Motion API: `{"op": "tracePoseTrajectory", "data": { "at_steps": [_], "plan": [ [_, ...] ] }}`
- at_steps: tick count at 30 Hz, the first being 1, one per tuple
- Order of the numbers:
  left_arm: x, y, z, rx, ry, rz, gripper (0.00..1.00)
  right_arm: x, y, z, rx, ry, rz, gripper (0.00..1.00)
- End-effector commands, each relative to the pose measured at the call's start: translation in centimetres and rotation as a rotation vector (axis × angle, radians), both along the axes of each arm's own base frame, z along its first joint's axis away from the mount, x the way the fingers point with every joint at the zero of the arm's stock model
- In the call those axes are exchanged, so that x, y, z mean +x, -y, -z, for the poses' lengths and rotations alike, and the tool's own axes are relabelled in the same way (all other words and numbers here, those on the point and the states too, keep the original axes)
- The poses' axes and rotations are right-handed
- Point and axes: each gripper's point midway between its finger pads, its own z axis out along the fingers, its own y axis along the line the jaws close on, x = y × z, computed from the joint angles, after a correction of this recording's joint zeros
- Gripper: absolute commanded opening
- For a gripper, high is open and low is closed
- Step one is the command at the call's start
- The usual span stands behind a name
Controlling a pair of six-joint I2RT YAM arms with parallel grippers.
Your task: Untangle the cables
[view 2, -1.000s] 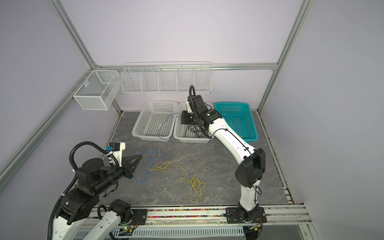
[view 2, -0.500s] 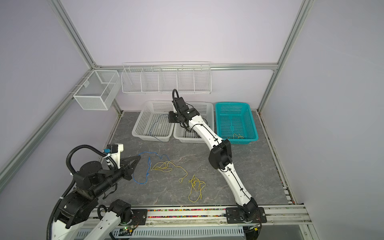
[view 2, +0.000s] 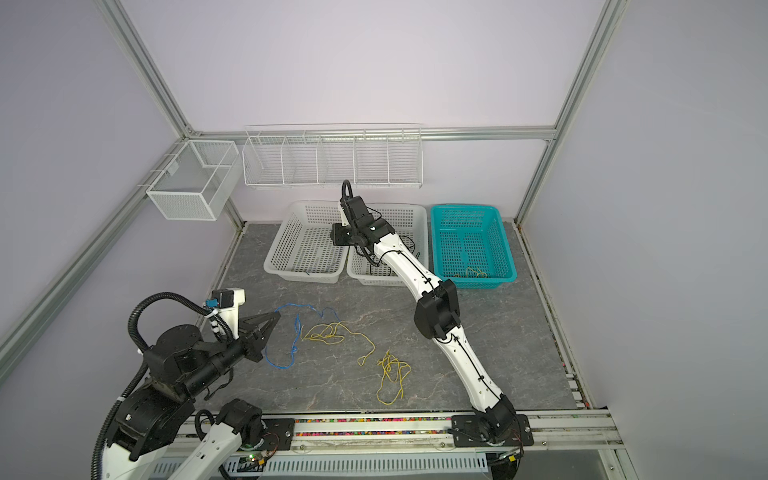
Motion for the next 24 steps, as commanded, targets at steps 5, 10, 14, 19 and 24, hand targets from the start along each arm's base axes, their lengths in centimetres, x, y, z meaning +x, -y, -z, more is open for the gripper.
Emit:
{"op": "tracePoseTrajectory", "data": {
  "at_steps": [5, 10, 14, 19, 24],
  "plan": [
    [0.4, -0.1, 0.7, 0.032, -0.010, -0.012, 0.00, -1.9, -0.5, -7.0, 0.078, 0.103, -0.087, 0.55],
    [1.5, -0.7, 1.2, 0.060, -0.043, -0.071, 0.00, -4.6, 0.8, -12.0, 0.092, 0.144, -0.135, 0.68],
    [2.9, -1.0, 1.5, 0.090, -0.084, -0.115, 0.00, -7.2, 4.0, -15.3, 0.048, 0.194, -0.120, 0.79],
    [5.8, -1.2, 1.4, 0.103, -0.094, -0.199, 0.00, -12.1, 9.4, -18.3, 0.017, 0.280, -0.085, 0.99],
    [9.3, -1.5, -0.2, 0.144, -0.083, -0.289, 0.00, -17.3, 15.5, -18.8, 0.042, 0.348, -0.001, 0.88]
  ]
}}
